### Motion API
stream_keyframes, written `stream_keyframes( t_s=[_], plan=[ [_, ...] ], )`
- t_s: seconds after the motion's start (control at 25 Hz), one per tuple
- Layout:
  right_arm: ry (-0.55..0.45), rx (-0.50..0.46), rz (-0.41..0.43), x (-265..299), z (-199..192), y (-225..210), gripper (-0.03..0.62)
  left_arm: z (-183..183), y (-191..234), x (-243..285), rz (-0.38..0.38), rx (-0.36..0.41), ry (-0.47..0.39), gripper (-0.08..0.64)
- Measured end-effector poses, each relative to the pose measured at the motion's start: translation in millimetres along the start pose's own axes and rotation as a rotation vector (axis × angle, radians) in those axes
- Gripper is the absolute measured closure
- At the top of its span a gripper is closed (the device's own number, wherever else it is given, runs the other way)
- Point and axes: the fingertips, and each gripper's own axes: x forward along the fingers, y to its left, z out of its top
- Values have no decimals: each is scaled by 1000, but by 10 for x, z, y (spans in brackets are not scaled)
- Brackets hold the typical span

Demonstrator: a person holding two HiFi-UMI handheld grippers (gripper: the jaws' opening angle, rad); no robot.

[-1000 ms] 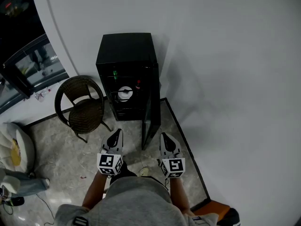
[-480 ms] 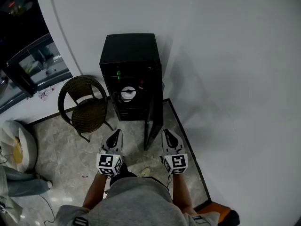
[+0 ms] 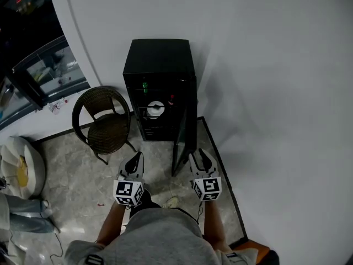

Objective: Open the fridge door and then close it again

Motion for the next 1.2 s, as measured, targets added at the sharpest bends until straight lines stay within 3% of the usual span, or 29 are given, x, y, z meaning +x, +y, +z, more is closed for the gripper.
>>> stream_keyframes(
  t_s=[1.2],
  plan=[
    [13, -30, 45, 146, -15, 136, 440, -45, 94, 102, 20, -14, 16, 555]
  ],
)
